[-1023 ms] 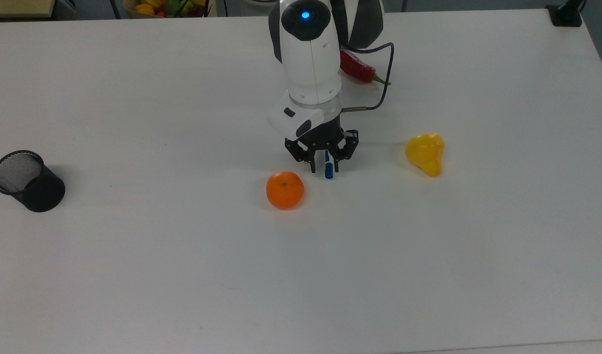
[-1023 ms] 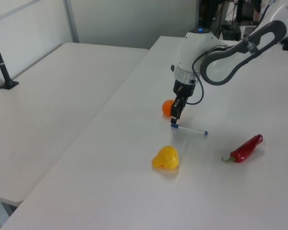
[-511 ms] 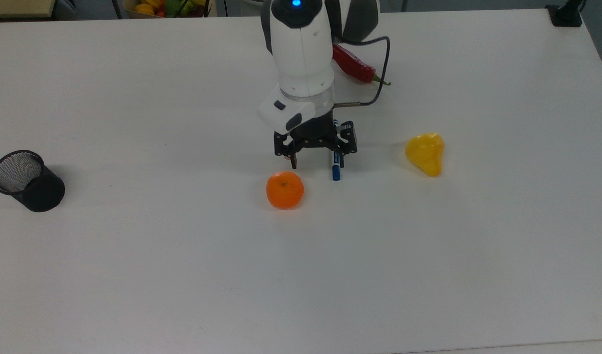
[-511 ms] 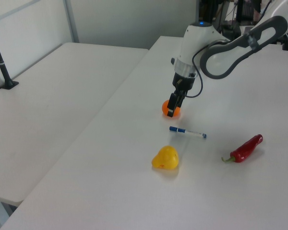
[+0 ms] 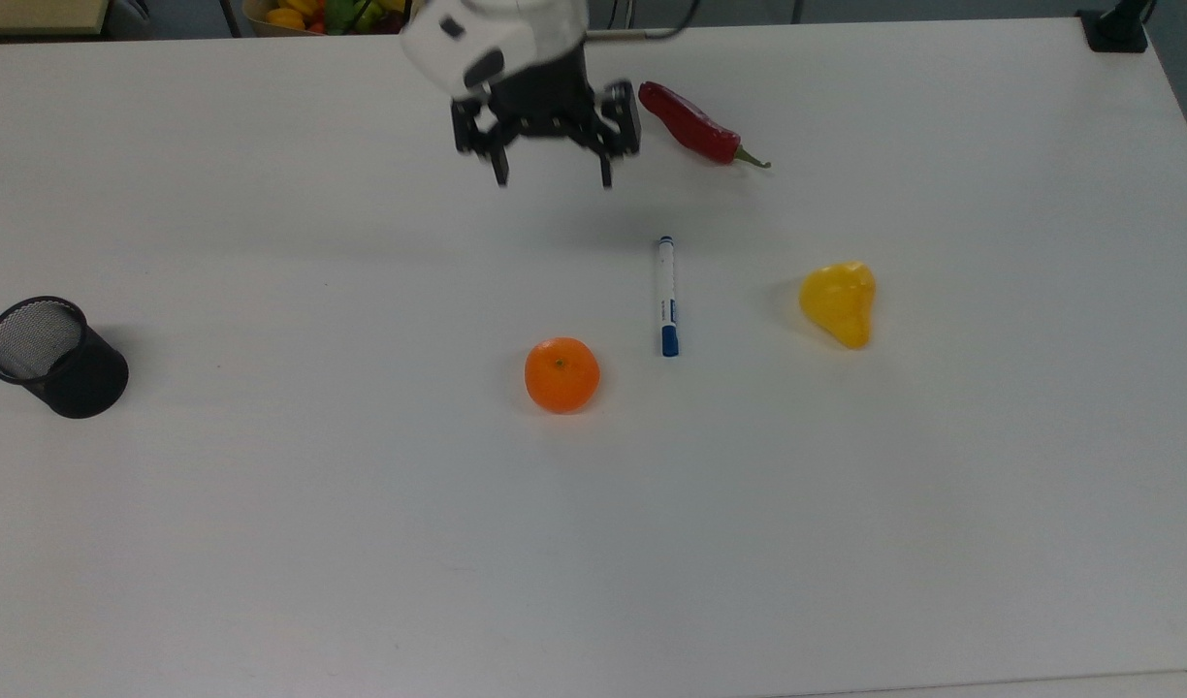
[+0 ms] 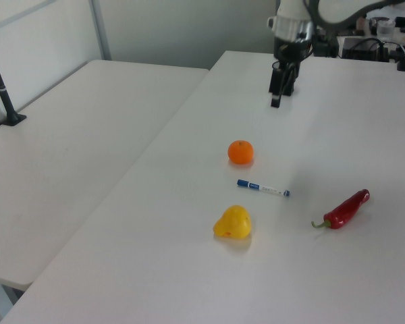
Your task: Take marker pen
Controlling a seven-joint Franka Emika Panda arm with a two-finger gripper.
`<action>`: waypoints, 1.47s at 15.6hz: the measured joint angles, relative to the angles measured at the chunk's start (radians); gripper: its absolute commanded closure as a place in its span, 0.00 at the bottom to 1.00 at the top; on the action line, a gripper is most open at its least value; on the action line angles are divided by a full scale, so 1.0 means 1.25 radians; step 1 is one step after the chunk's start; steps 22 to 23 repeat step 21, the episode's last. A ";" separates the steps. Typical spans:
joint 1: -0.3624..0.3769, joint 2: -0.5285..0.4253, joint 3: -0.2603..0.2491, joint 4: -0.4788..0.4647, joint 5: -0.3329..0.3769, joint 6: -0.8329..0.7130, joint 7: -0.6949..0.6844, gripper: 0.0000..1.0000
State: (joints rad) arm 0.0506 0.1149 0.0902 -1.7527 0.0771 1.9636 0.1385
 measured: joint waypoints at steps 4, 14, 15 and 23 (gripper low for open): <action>-0.021 -0.090 -0.005 0.000 0.000 -0.137 -0.002 0.00; 0.019 -0.129 -0.100 0.003 0.000 -0.159 -0.086 0.00; 0.021 -0.129 -0.104 0.005 0.000 -0.144 -0.109 0.00; 0.024 -0.125 -0.142 0.028 0.000 -0.113 -0.183 0.00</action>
